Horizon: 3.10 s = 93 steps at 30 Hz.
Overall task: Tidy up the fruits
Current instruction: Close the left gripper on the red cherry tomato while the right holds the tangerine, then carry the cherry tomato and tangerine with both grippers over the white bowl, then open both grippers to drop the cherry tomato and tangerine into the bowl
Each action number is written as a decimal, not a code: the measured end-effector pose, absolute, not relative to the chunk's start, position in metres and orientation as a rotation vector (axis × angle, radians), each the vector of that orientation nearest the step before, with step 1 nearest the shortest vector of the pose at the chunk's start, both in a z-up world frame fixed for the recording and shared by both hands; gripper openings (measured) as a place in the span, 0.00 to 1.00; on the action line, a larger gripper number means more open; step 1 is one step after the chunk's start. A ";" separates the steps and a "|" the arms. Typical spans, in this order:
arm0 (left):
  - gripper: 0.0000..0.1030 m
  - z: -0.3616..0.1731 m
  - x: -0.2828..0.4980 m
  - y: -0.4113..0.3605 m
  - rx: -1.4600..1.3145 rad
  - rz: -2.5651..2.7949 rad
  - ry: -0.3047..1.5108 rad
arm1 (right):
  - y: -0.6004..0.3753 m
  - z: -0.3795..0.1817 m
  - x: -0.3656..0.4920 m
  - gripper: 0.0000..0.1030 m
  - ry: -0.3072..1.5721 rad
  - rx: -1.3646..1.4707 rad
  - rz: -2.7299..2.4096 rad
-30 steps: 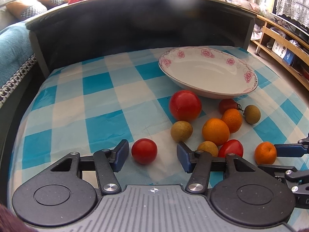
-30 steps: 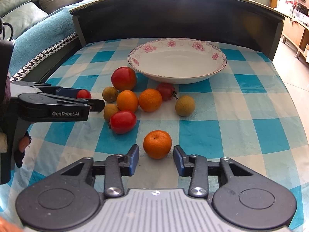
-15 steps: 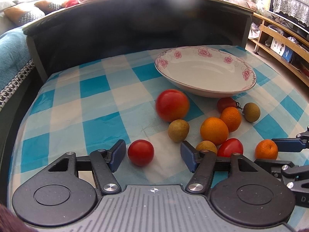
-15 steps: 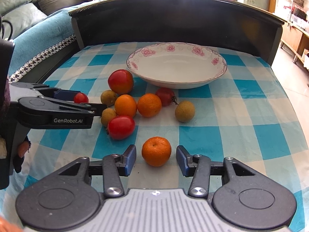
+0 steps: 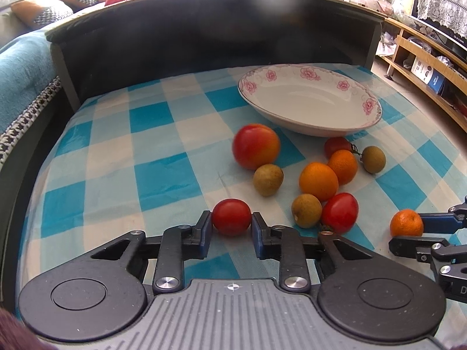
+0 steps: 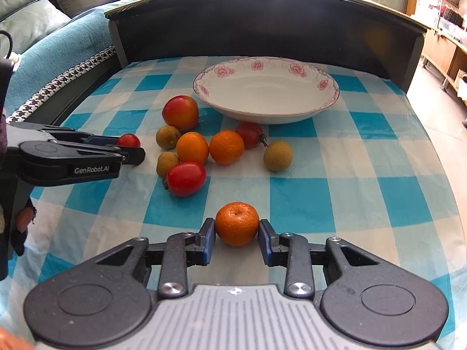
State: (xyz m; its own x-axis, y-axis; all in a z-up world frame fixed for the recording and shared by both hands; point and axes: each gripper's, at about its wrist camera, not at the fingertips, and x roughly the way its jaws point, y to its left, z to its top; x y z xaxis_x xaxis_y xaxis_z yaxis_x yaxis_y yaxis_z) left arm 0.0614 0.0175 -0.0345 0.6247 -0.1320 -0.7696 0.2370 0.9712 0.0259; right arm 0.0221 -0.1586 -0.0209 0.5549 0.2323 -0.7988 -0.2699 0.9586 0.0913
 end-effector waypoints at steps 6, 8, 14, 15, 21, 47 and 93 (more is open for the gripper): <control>0.34 -0.030 0.041 0.025 0.067 -0.202 0.912 | -0.159 -0.008 0.009 0.33 0.910 -0.057 0.297; 0.34 -0.029 0.031 0.024 0.082 -0.196 0.918 | -0.159 -0.003 0.007 0.33 0.906 -0.051 0.295; 0.34 -0.025 0.001 0.018 0.084 -0.206 0.925 | -0.157 0.006 -0.007 0.33 0.901 -0.070 0.276; 0.34 -0.023 -0.003 0.017 0.085 -0.210 0.925 | -0.157 0.007 -0.010 0.33 0.899 -0.076 0.272; 0.34 -0.005 -0.017 0.007 0.089 -0.250 0.886 | -0.154 0.019 -0.031 0.33 0.886 -0.104 0.257; 0.35 0.036 0.064 -0.028 0.039 -0.310 0.826 | -0.170 0.060 0.045 0.33 0.812 -0.054 0.208; 0.46 0.006 0.151 -0.039 0.035 -0.300 0.880 | -0.174 0.004 0.174 0.34 0.924 0.004 0.220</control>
State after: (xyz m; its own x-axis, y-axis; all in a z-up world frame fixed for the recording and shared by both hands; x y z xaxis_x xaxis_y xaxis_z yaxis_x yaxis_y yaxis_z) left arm 0.1508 -0.0391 0.0059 0.5982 -0.2438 -0.7634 0.2727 0.9577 -0.0921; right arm 0.1738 -0.1737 0.0036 0.5821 0.1897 -0.7907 -0.1865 0.9776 0.0972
